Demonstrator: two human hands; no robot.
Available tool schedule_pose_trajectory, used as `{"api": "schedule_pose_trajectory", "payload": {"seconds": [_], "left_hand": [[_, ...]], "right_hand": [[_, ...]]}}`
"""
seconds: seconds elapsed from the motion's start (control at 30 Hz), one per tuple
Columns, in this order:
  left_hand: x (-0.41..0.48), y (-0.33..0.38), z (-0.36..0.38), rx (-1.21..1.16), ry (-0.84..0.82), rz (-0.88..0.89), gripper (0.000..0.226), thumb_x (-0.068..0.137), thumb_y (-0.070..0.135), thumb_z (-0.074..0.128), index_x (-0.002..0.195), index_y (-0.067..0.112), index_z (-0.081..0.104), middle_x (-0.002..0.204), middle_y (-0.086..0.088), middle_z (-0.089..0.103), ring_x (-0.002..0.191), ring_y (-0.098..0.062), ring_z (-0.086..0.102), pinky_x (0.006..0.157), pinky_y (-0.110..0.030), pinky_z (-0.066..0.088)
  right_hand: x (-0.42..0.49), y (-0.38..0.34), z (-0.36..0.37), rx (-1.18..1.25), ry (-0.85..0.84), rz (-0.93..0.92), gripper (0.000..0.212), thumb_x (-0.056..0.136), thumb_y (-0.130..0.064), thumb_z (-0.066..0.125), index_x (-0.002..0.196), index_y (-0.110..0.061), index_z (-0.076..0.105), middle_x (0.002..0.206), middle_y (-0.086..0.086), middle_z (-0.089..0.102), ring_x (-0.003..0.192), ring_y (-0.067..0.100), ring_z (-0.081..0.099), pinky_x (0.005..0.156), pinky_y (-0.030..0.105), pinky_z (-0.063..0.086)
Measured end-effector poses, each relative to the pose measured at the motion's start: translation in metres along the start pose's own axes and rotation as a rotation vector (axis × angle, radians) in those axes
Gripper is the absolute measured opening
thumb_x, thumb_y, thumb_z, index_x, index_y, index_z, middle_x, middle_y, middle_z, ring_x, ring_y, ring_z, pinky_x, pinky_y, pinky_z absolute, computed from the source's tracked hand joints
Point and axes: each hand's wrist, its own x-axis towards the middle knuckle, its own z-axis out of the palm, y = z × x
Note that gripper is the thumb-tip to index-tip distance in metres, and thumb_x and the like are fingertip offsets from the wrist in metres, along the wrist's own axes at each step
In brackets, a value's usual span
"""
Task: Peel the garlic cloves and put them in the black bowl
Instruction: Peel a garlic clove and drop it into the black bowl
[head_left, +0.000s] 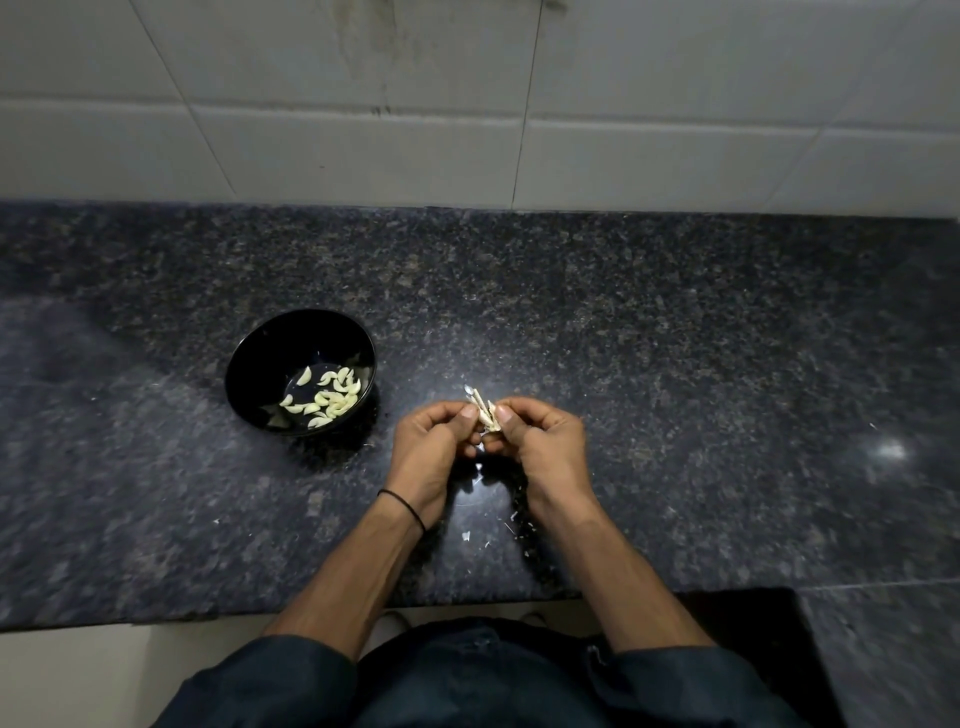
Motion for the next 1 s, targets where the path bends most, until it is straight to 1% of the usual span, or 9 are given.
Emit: {"api": "schedule_pose_trajectory", "payload": {"seconds": [0.13, 0.27, 0.37, 0.47, 0.53, 0.63, 0.7, 0.83, 1.0], "left_hand": [[0.004, -0.003, -0.003, 0.003, -0.010, 0.001, 0.012, 0.096, 0.011, 0.063, 0.085, 0.007, 0.068, 0.065, -0.007, 0.064, 0.049, -0.013, 0.053, 0.047, -0.027, 0.040], [0.003, -0.005, -0.001, 0.071, 0.028, 0.060, 0.013, 0.093, 0.013, 0.067, 0.081, 0.008, 0.069, 0.061, -0.004, 0.063, 0.049, -0.009, 0.052, 0.047, -0.023, 0.043], [0.006, -0.006, -0.002, 0.186, 0.040, 0.150, 0.014, 0.093, 0.012, 0.068, 0.081, 0.005, 0.070, 0.061, 0.001, 0.064, 0.051, -0.005, 0.053, 0.051, -0.018, 0.044], [0.010, -0.009, -0.005, 0.295, 0.056, 0.225, 0.014, 0.092, 0.015, 0.069, 0.082, 0.006, 0.072, 0.064, 0.002, 0.068, 0.056, -0.004, 0.057, 0.055, -0.017, 0.045], [0.013, -0.010, -0.006, 0.348, 0.074, 0.258, 0.014, 0.093, 0.017, 0.069, 0.081, 0.008, 0.072, 0.067, 0.002, 0.069, 0.059, -0.004, 0.060, 0.057, -0.017, 0.045], [0.017, -0.012, -0.007, 0.374, 0.113, 0.274, 0.015, 0.093, 0.017, 0.069, 0.081, 0.009, 0.072, 0.071, -0.002, 0.071, 0.063, -0.008, 0.063, 0.059, -0.023, 0.048], [0.017, -0.013, -0.007, 0.356, 0.121, 0.270, 0.014, 0.093, 0.016, 0.069, 0.081, 0.008, 0.073, 0.073, -0.006, 0.073, 0.065, -0.012, 0.065, 0.061, -0.026, 0.050], [0.017, -0.018, -0.004, 0.378, 0.157, 0.281, 0.014, 0.093, 0.015, 0.068, 0.080, 0.011, 0.073, 0.072, -0.006, 0.074, 0.066, -0.015, 0.068, 0.064, -0.031, 0.054], [0.017, -0.017, -0.001, 0.355, 0.183, 0.285, 0.015, 0.093, 0.013, 0.067, 0.078, 0.014, 0.072, 0.071, -0.006, 0.073, 0.065, -0.017, 0.068, 0.062, -0.036, 0.058]], "right_hand": [[0.000, 0.001, -0.003, 0.106, 0.003, 0.083, 0.012, 0.096, -0.001, 0.062, 0.089, -0.006, 0.070, 0.068, 0.011, 0.070, 0.053, 0.016, 0.063, 0.053, 0.028, 0.053], [-0.003, 0.001, -0.002, 0.091, -0.009, 0.066, 0.014, 0.098, -0.003, 0.061, 0.087, -0.008, 0.069, 0.066, 0.009, 0.069, 0.052, 0.013, 0.062, 0.051, 0.026, 0.052], [-0.003, 0.002, 0.000, -0.002, -0.029, 0.019, 0.015, 0.098, -0.005, 0.060, 0.087, -0.009, 0.069, 0.067, 0.008, 0.068, 0.056, 0.017, 0.063, 0.051, 0.032, 0.052], [-0.003, 0.004, 0.000, -0.098, -0.053, -0.028, 0.016, 0.099, -0.008, 0.059, 0.088, -0.011, 0.071, 0.071, 0.008, 0.070, 0.064, 0.021, 0.066, 0.058, 0.039, 0.053], [-0.003, 0.003, 0.000, -0.141, -0.084, -0.063, 0.013, 0.098, -0.015, 0.063, 0.090, -0.011, 0.072, 0.075, 0.008, 0.073, 0.068, 0.022, 0.068, 0.062, 0.045, 0.056], [-0.004, 0.002, -0.001, -0.187, -0.099, -0.101, 0.011, 0.092, -0.023, 0.074, 0.089, -0.013, 0.073, 0.075, 0.008, 0.074, 0.070, 0.022, 0.071, 0.065, 0.050, 0.060], [-0.003, 0.004, -0.001, -0.189, -0.068, -0.109, 0.005, 0.090, -0.017, 0.075, 0.087, -0.013, 0.074, 0.071, 0.011, 0.072, 0.065, 0.024, 0.069, 0.061, 0.053, 0.059], [0.001, 0.008, 0.000, -0.223, 0.009, -0.113, 0.003, 0.089, -0.013, 0.074, 0.088, -0.015, 0.077, 0.070, 0.014, 0.073, 0.063, 0.026, 0.069, 0.057, 0.049, 0.061], [0.002, 0.009, 0.005, -0.130, 0.031, -0.056, 0.005, 0.089, -0.011, 0.073, 0.092, -0.010, 0.077, 0.068, 0.016, 0.069, 0.059, 0.029, 0.064, 0.057, 0.047, 0.055]]}}
